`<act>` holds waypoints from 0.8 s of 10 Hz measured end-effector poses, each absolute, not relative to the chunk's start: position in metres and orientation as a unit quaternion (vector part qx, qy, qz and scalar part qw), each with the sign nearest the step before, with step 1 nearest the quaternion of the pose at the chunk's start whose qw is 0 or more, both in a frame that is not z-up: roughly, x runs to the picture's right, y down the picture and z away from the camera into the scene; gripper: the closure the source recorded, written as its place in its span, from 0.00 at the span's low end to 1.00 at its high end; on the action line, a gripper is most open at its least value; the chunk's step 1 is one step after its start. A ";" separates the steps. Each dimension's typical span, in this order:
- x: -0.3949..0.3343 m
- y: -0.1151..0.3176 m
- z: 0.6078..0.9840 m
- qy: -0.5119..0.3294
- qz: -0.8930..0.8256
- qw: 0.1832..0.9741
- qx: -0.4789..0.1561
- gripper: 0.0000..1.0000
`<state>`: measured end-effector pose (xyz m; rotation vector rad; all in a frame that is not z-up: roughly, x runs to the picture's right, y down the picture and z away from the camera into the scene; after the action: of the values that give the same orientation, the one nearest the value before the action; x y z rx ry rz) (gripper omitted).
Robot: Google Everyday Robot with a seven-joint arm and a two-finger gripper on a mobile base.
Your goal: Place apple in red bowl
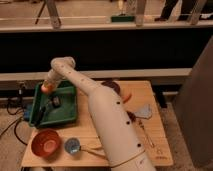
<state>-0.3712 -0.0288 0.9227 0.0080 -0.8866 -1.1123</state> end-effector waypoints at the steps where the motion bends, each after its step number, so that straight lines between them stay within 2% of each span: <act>1: -0.370 -0.031 0.915 -0.406 -0.511 0.757 0.003 1.00; 8: -0.361 -0.033 0.877 -0.397 -0.514 0.760 -0.002 1.00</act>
<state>-0.3609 -0.0335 0.8774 -0.0044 -0.8645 -1.1192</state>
